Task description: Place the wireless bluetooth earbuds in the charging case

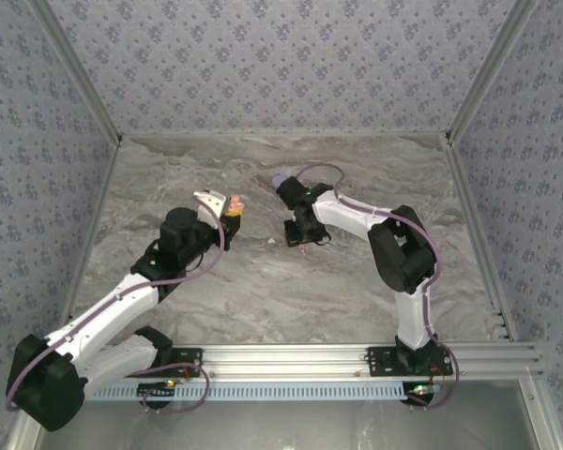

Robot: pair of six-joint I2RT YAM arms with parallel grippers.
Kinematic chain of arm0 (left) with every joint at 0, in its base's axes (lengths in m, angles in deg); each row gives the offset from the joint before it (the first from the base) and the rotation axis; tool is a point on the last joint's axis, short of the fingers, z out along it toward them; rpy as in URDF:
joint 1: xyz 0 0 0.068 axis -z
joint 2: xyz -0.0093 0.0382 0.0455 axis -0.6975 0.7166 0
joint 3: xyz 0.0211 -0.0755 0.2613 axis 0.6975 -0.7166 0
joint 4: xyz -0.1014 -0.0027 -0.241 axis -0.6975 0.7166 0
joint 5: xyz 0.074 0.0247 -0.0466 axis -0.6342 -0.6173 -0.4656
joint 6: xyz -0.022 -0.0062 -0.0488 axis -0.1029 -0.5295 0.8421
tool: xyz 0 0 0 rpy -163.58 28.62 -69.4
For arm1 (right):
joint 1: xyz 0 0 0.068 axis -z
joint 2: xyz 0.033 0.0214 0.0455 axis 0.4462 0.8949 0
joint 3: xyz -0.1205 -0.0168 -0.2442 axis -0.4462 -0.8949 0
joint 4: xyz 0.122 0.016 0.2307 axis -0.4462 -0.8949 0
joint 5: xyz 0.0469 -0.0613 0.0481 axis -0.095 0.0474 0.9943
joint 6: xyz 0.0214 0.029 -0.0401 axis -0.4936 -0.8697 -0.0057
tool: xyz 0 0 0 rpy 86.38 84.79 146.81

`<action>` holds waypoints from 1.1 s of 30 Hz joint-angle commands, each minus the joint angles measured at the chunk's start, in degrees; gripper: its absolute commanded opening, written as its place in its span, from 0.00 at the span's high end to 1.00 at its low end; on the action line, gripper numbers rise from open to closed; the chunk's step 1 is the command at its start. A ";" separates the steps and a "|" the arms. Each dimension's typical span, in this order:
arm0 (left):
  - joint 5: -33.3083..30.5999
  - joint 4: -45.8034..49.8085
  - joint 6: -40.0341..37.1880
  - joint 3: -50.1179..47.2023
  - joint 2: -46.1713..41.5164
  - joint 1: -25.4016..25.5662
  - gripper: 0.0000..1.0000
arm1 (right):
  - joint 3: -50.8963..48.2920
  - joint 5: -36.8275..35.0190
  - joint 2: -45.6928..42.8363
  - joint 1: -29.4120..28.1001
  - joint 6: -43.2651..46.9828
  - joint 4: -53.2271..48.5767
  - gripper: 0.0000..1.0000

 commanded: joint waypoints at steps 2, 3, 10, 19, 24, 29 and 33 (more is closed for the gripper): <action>0.64 -1.69 0.24 2.39 0.15 -0.33 0.86 | 2.09 -0.57 2.37 0.26 -0.78 -2.95 0.57; 0.64 -1.55 0.29 2.39 0.20 -0.36 0.86 | 2.43 -0.71 2.72 0.17 -0.80 -3.22 0.58; 0.46 -1.54 0.43 2.30 0.15 -0.35 0.86 | 3.25 -0.91 3.79 -0.01 -0.66 -3.67 0.59; 0.30 -1.73 0.52 2.11 0.15 -0.34 0.86 | 3.51 -0.72 4.68 -0.09 -0.53 -4.41 0.62; 0.29 -1.82 0.65 1.99 0.15 -0.40 0.86 | 3.51 -0.62 5.20 -0.17 -0.41 -4.68 0.64; 0.21 -1.82 0.80 1.86 0.07 -0.34 0.86 | 3.51 -0.62 5.80 -0.18 -0.38 -4.96 0.67; 0.21 -1.82 0.75 1.83 0.07 -0.34 0.86 | 3.69 -0.46 6.59 -0.28 -0.31 -5.26 0.68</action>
